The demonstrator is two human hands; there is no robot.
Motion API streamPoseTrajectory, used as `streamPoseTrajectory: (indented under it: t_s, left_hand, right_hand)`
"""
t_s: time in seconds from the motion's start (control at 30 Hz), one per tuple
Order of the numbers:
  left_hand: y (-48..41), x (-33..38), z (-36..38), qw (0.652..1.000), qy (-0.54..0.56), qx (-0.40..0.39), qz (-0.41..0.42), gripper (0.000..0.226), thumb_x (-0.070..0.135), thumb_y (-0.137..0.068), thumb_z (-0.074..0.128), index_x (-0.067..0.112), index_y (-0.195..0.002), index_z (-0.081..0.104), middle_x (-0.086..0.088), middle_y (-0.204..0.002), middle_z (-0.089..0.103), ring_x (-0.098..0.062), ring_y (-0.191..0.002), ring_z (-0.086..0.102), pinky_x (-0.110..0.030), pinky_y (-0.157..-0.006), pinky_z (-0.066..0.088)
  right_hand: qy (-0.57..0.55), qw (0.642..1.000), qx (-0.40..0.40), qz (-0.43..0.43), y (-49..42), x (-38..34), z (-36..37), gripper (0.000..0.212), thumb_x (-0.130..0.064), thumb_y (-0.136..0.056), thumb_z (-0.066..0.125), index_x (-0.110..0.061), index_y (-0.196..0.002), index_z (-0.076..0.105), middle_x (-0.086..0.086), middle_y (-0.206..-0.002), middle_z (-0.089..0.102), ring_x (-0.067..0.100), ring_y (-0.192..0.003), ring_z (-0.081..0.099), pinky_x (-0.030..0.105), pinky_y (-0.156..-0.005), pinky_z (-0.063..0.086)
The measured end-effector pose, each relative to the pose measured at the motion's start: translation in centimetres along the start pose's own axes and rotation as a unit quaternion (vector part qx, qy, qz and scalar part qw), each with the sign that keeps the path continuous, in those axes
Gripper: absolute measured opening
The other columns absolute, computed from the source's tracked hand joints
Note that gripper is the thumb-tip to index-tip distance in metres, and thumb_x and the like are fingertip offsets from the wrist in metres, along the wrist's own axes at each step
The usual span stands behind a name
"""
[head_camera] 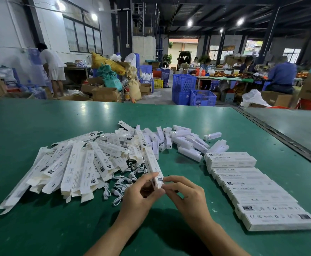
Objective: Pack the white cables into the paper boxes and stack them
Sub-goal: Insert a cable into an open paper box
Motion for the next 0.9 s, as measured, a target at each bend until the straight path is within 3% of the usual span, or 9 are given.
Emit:
streamPoseTrajectory:
  t_s: [0.1, 0.23, 0.4, 0.5, 0.57, 0.73, 0.8, 0.9]
  left_hand:
    - [0.0, 0.1, 0.0, 1.000, 0.010, 0.005, 0.004, 0.059, 0.084, -0.054, 0.072, 0.065, -0.110, 0.062, 0.016, -0.097, 0.076, -0.004, -0.095, 0.071, -0.039, -0.089, 0.058]
    - [-0.1, 0.1, -0.2, 0.999, 0.035, 0.026, 0.008, 0.059, 0.083, -0.049, 0.076, 0.066, -0.105, 0.064, 0.015, -0.086, 0.075, -0.001, -0.083, 0.069, -0.029, -0.075, 0.056]
    - [-0.1, 0.1, -0.2, 1.000, 0.008, 0.003, 0.009, 0.060, 0.080, -0.059, 0.073, 0.057, -0.114, 0.065, 0.014, -0.091, 0.075, -0.003, -0.087, 0.069, -0.029, -0.080, 0.056]
    - [-0.1, 0.4, -0.1, 1.000, -0.010, 0.005, 0.016, 0.053, 0.077, -0.065, 0.070, 0.056, -0.113, 0.065, 0.019, -0.097, 0.074, -0.002, -0.093, 0.070, -0.021, -0.082, 0.055]
    - [-0.1, 0.5, -0.1, 1.000, -0.010, -0.005, 0.017, 0.051, 0.078, -0.066, 0.069, 0.056, -0.112, 0.066, 0.019, -0.099, 0.074, -0.002, -0.095, 0.070, -0.018, -0.083, 0.054]
    - [-0.1, 0.6, -0.2, 1.000, -0.015, -0.024, 0.003, 0.043, 0.072, -0.074, 0.065, 0.051, -0.111, 0.067, 0.013, -0.099, 0.074, -0.006, -0.091, 0.070, -0.026, -0.079, 0.054]
    - [0.0, 0.7, -0.1, 0.999, -0.006, -0.036, 0.001, 0.031, 0.064, -0.082, 0.063, 0.050, -0.109, 0.067, 0.013, -0.094, 0.073, -0.005, -0.084, 0.068, -0.024, -0.076, 0.052]
    - [0.1, 1.4, 0.1, 0.996, 0.080, -0.047, -0.017, 0.019, 0.035, -0.095, 0.057, 0.040, -0.105, 0.072, 0.012, -0.081, 0.066, -0.009, -0.071, 0.056, -0.019, -0.068, 0.043]
  right_hand:
    - [-0.005, 1.000, -0.005, 0.000, -0.1, 0.1, 0.2, 0.003, -0.006, -0.080, 0.074, -0.007, -0.080, 0.077, 0.000, -0.098, 0.071, 0.002, -0.086, 0.067, 0.015, -0.076, 0.054]
    - [-0.015, 1.000, -0.001, 0.019, 0.2, 0.2, 0.6, 0.002, -0.008, -0.080, 0.075, -0.008, -0.080, 0.076, -0.001, -0.098, 0.072, 0.003, -0.086, 0.068, 0.018, -0.076, 0.055]
    - [-0.027, 0.999, -0.002, 0.030, 0.2, 0.3, 0.4, 0.007, -0.007, -0.078, 0.077, -0.013, -0.083, 0.075, -0.009, -0.096, 0.071, 0.000, -0.084, 0.067, 0.014, -0.072, 0.052]
    - [-0.071, 0.991, 0.010, 0.113, 0.3, 0.4, 0.2, 0.025, -0.013, -0.077, 0.081, -0.029, -0.088, 0.066, -0.016, -0.087, 0.070, 0.004, -0.081, 0.068, 0.011, -0.071, 0.049]
    - [-0.086, 0.987, 0.014, 0.133, 0.4, 0.6, 0.2, 0.028, -0.016, -0.076, 0.083, -0.031, -0.090, 0.063, -0.014, -0.085, 0.069, 0.007, -0.079, 0.068, 0.013, -0.070, 0.050]
    - [-0.088, 0.985, 0.023, 0.143, 0.3, 0.4, 0.5, 0.031, -0.017, -0.072, 0.086, -0.028, -0.089, 0.063, -0.013, -0.082, 0.069, 0.008, -0.073, 0.067, 0.016, -0.067, 0.051]
    - [-0.090, 0.987, 0.016, 0.134, 0.4, 0.3, 0.5, 0.031, -0.022, -0.077, 0.083, -0.029, -0.099, 0.062, -0.014, -0.088, 0.070, 0.008, -0.077, 0.068, 0.017, -0.071, 0.051]
    - [-0.086, 0.988, -0.006, 0.125, 0.4, 0.5, 0.1, 0.039, -0.024, -0.080, 0.062, -0.033, -0.118, 0.057, -0.013, -0.111, 0.067, 0.010, -0.079, 0.067, 0.017, -0.076, 0.050]
Point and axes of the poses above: each hand's wrist, its own y-axis away from the middle knuckle, its own z-axis out of the palm, x = y × z, the point moved 2 cm from there along -y, towards the middle knuckle
